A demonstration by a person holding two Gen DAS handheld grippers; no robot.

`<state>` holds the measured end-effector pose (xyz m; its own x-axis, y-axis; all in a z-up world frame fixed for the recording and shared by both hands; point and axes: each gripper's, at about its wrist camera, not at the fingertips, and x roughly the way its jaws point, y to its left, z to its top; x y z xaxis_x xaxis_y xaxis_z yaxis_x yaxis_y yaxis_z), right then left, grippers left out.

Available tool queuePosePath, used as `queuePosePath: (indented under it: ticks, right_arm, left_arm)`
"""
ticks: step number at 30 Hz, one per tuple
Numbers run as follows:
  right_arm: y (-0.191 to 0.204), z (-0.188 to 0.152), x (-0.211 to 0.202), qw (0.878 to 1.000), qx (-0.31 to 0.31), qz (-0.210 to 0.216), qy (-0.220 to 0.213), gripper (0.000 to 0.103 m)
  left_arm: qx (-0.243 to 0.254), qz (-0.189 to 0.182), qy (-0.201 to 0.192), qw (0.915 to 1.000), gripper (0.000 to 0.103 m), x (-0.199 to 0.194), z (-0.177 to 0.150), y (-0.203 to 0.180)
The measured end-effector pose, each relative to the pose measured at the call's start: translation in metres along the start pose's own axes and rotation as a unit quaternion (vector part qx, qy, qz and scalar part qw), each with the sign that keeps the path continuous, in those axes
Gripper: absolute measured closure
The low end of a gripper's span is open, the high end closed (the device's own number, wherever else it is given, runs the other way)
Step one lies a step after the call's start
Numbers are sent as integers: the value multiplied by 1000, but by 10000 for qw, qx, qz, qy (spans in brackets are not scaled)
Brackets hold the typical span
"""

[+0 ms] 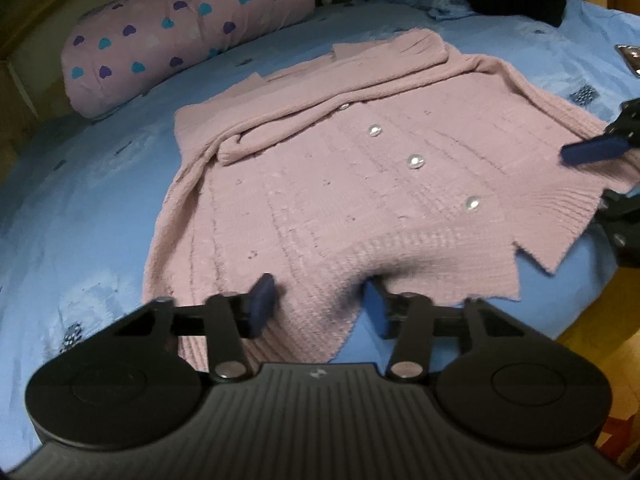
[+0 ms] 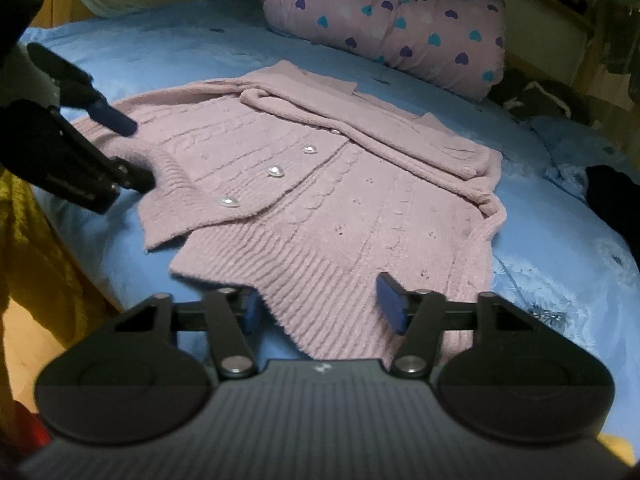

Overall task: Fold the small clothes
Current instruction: 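Move both tools to the cardigan hem and grasp it with both grippers, then lift the hem with both grippers and fold it over toward the collar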

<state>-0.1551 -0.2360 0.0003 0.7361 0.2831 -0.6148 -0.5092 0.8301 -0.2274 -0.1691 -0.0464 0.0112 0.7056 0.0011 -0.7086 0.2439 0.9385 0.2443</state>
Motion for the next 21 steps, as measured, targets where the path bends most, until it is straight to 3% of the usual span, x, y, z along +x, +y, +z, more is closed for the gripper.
queuePosePath:
  ticks: [1,3,6,14,21]
  right_arm:
    - [0,0,1,10000,23,19,-2,61]
    - [1,1,2,10000,28,53,-13,83]
    - [4,3,3,9999,-63,-53,-60,93]
    - [-2,20,-8,9981,-145,-359,-477,95]
    - [-15,52,-16,9941,-237,-579,-887,95]
  left_arm:
    - [3,-24,-14,10000,65,0,0,-1]
    - [-35,-88,-48,9999,82,-1,2,-2]
    - [-200,-100,-237,9995,90,-9,6,1]
    - [-541,-28,-912,9944,91,-37,37,15]
    - [-709,73,-1212,9901,91,-41,72,31]
